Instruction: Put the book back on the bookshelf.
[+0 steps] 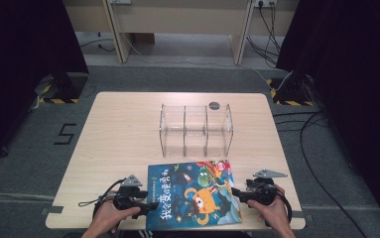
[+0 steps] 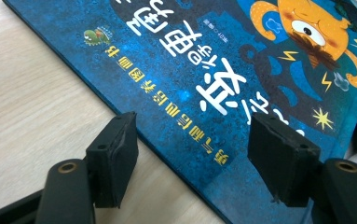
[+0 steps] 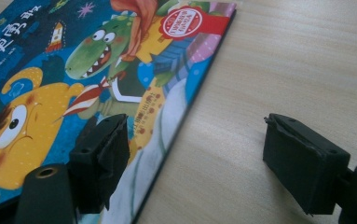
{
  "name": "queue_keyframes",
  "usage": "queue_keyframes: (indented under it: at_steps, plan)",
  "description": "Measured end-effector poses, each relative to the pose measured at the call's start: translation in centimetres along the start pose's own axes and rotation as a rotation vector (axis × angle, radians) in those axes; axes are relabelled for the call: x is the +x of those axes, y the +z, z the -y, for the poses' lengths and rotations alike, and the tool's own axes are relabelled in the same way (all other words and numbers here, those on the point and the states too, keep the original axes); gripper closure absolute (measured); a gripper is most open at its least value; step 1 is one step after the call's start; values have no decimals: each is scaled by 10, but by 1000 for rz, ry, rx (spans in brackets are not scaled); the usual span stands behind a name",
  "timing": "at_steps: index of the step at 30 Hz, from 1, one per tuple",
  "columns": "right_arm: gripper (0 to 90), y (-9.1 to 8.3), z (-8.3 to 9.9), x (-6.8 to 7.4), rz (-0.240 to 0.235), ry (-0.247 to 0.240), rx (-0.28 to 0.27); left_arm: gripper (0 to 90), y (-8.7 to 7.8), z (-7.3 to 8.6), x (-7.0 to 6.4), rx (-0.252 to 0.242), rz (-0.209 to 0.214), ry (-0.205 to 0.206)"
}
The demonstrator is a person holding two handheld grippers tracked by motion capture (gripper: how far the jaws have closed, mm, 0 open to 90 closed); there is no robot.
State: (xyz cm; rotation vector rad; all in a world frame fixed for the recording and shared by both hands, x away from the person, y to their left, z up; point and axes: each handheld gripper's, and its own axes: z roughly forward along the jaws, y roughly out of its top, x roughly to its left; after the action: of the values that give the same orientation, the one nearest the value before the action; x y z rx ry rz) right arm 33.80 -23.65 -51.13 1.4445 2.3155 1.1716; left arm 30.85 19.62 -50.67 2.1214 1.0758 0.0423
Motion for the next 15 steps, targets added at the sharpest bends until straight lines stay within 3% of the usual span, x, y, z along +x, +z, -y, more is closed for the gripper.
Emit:
queue_keyframes:
  at_steps: [8, 12, 15]
  plan:
    - [252, 1, 0, 1, -17, -5, -1, 332, 8, -6, -7, 5, 29, 18]
    - [255, 2, 1, 1, -24, 2, -12, 335, 12, -5, -13, 0, 77, 21]
    - [235, 3, 2, 0, -69, 58, -38, 338, 14, -5, -17, -1, 84, 30]
